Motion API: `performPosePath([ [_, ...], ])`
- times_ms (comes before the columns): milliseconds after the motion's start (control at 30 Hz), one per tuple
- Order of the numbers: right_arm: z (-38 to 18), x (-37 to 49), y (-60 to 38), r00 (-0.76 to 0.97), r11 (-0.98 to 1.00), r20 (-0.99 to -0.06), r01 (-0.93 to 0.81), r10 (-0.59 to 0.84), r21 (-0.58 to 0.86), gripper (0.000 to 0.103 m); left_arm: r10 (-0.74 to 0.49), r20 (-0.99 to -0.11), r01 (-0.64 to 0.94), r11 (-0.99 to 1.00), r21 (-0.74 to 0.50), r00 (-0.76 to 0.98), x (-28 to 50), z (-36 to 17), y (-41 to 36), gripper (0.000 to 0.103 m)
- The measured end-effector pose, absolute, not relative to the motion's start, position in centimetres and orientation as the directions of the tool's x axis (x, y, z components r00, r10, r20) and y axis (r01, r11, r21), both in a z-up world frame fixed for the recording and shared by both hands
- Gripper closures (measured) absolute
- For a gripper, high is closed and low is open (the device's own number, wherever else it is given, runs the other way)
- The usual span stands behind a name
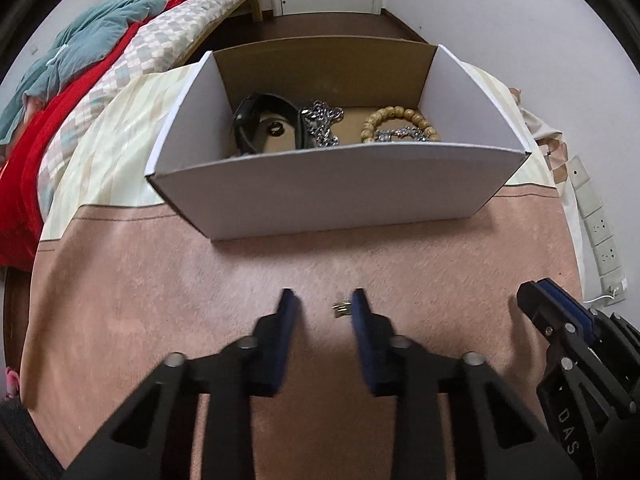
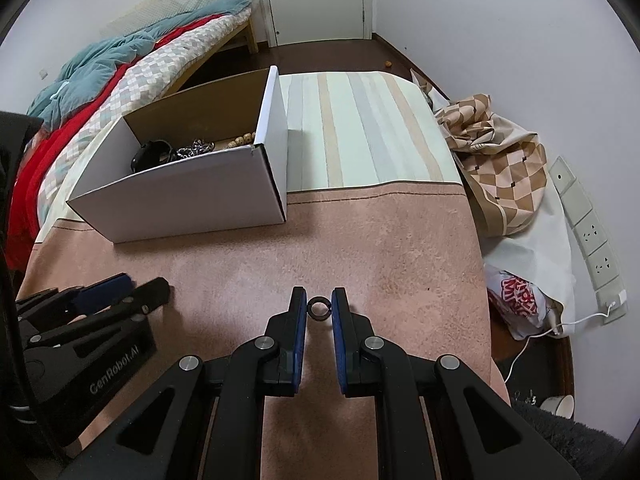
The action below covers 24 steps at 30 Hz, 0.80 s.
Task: Organize jewelry
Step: 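Grasp the tiny earring with the left tool, then lower the ring and earring into the box and open both tools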
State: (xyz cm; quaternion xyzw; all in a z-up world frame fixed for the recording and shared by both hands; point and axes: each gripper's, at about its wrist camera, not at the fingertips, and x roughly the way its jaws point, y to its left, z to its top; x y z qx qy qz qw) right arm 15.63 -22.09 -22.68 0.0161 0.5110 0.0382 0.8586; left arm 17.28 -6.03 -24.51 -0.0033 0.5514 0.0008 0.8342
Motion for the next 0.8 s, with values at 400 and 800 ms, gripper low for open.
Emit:
performPosePath([
  [400,-21.1,15.5,-22.4,0.495,0.994,-0.862,-0.039,0.109,0.103,0.09,-0.071,-0.91,0.032,0.997,-0.064,0.408,16.8,-22.6,-5.3,0.098],
  [800,-13.7,21.9,-19.4,0.517,0.956,-0.804,-0.167,0.292,0.24,0.09,-0.133,-0.888,0.018,0.99,-0.139,0.44,23.7,-15.5,-0.9,0.098],
])
